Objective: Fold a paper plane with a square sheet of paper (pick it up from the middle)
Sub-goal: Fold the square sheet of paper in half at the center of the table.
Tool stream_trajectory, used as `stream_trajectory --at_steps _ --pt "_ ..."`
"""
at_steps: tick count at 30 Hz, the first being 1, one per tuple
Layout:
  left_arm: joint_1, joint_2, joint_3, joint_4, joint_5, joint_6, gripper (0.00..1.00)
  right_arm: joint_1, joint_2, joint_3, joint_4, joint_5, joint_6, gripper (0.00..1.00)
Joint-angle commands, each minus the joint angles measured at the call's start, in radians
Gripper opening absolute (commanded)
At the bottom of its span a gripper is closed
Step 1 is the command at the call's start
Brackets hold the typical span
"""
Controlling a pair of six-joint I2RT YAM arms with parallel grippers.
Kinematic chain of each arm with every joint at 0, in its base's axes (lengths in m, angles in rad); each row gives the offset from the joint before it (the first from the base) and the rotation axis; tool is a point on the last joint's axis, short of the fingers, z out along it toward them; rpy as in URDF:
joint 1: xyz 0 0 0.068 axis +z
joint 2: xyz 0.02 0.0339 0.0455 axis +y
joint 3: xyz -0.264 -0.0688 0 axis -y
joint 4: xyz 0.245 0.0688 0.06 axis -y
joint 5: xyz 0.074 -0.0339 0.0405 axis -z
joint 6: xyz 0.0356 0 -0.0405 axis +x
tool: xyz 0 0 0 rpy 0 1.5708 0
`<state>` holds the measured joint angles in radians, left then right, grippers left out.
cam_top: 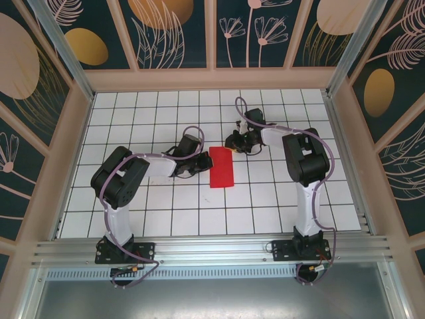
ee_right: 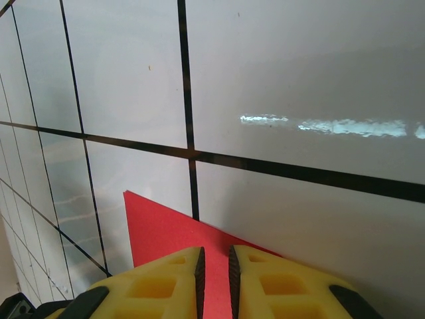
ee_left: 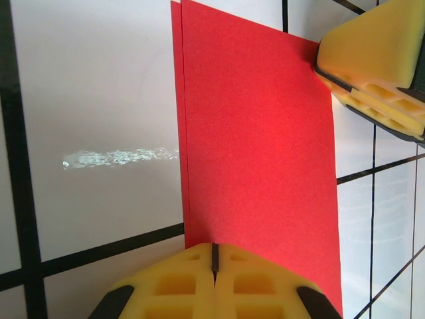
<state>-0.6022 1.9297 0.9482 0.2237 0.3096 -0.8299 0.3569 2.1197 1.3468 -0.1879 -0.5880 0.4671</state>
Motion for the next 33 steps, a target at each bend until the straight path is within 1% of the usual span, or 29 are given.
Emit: stream_trajectory --at_steps 1,5,8,10,19,22,24,28,33 --pt "-0.005 0.069 -0.043 -0.147 -0.048 0.025 0.0 -0.009 -0.006 -0.029 -0.025 0.049 0.018 0.21" --pt "-0.005 0.072 -0.041 -0.144 -0.045 0.023 0.0 0.002 -0.088 -0.055 -0.018 0.028 0.012 0.21" --pt "-0.005 0.072 -0.043 -0.144 -0.046 0.023 0.0 0.01 -0.112 -0.078 -0.001 -0.003 0.01 0.21" --pt "-0.005 0.074 -0.043 -0.143 -0.044 0.023 0.0 0.009 -0.106 -0.085 0.012 0.001 0.012 0.21" --pt "-0.005 0.074 -0.043 -0.143 -0.04 0.026 0.0 -0.004 -0.052 -0.004 0.015 -0.002 0.031 0.21" --pt "-0.004 0.074 -0.043 -0.146 -0.043 0.029 0.0 -0.005 -0.015 -0.003 0.017 -0.007 0.043 0.21" --pt "-0.004 0.073 -0.043 -0.148 -0.043 0.031 0.0 -0.001 -0.005 -0.012 0.01 0.018 0.042 0.21" --pt "-0.004 0.071 -0.047 -0.145 -0.043 0.029 0.0 -0.006 0.009 -0.043 0.021 0.029 0.046 0.21" --pt "-0.005 0.071 -0.044 -0.145 -0.044 0.031 0.0 -0.012 -0.015 -0.041 0.02 0.003 0.051 0.21"
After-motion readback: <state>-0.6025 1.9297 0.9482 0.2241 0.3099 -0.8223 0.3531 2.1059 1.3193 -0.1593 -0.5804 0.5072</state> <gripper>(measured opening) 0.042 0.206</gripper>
